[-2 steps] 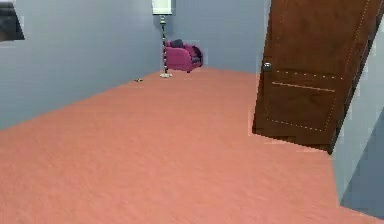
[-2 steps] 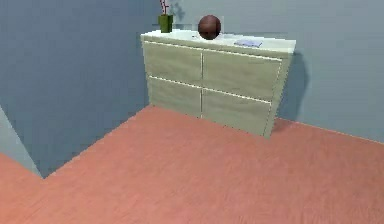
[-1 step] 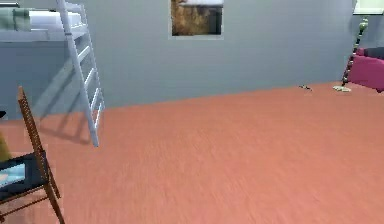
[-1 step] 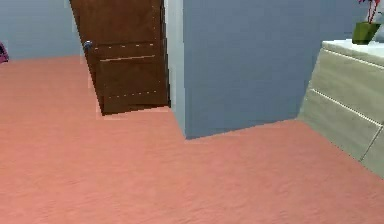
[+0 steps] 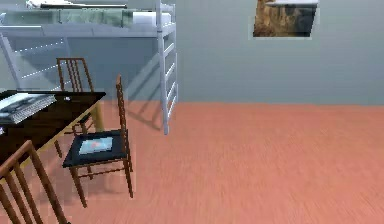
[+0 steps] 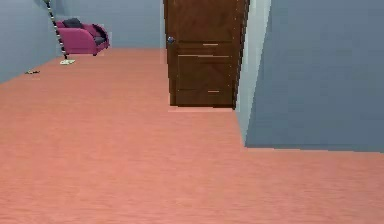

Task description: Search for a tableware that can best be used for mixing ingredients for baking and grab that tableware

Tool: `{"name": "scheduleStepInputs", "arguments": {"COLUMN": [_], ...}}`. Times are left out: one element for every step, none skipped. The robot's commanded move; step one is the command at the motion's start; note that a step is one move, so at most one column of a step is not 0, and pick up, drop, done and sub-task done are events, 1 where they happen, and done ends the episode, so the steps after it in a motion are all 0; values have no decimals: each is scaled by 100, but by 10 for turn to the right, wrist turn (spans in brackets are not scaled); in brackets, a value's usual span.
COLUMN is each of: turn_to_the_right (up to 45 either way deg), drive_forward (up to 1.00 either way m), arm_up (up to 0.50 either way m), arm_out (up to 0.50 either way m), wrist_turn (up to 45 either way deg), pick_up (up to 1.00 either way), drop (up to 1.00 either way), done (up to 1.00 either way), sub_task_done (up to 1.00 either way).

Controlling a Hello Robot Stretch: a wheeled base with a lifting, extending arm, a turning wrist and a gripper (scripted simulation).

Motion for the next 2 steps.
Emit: {"name": "scheduleStepInputs", "arguments": {"turn_to_the_right": [0, -330], "drive_forward": [55, 0], "arm_up": [0, 0], "arm_out": [0, 0], "wrist_turn": [0, 0], "pick_up": [0, 0], "drop": [0, 0], "done": [0, 0], "sub_task_done": [0, 0]}}
